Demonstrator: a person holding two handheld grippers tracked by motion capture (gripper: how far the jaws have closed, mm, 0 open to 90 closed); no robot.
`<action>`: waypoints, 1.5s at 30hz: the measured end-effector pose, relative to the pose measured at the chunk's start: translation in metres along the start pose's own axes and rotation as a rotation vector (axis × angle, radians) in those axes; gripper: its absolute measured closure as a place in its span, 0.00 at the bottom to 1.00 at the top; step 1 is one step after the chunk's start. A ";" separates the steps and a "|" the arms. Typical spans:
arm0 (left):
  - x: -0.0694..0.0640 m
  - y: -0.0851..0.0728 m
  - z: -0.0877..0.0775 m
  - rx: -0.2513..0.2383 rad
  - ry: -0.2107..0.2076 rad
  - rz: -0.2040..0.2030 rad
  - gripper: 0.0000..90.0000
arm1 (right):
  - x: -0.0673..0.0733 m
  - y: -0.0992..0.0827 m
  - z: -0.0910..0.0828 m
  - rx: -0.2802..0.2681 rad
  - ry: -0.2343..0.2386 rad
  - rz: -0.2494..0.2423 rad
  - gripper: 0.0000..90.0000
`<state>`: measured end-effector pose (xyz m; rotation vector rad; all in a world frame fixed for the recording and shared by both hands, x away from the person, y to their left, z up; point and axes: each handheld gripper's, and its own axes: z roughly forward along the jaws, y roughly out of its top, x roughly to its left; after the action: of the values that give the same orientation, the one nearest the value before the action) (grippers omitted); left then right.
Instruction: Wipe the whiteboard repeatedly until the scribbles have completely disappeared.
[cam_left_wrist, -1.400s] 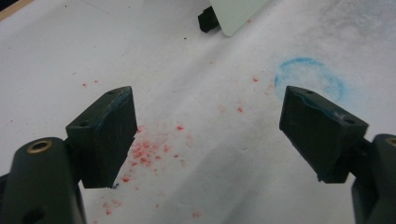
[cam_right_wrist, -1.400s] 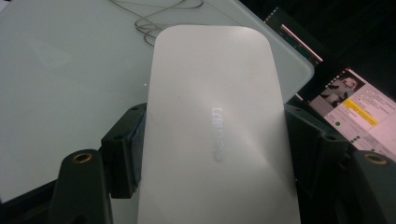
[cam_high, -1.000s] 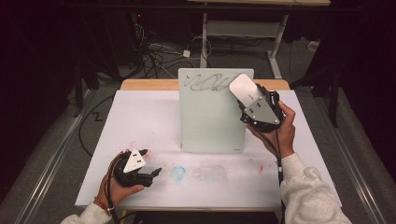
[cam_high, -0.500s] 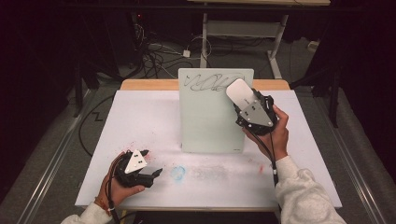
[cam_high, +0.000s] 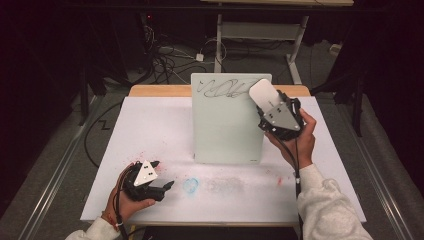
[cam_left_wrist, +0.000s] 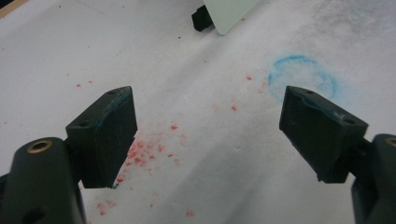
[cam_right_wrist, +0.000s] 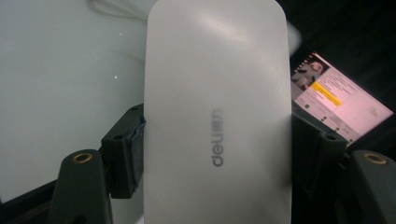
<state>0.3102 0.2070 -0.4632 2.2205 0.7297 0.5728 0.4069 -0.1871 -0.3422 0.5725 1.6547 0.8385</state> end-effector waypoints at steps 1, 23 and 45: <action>0.000 0.000 0.000 0.000 -0.001 0.000 0.21 | -0.005 0.000 0.000 -0.004 -0.005 0.025 0.34; 0.000 0.000 -0.001 -0.001 -0.002 0.002 0.21 | 0.026 -0.001 0.002 -0.011 0.059 -0.023 0.34; -0.001 0.000 -0.001 0.000 -0.003 0.008 0.21 | 0.046 0.008 0.005 -0.012 0.059 0.019 0.34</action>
<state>0.3093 0.2064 -0.4627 2.2250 0.7196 0.5737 0.4003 -0.1465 -0.3646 0.5603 1.6994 0.8861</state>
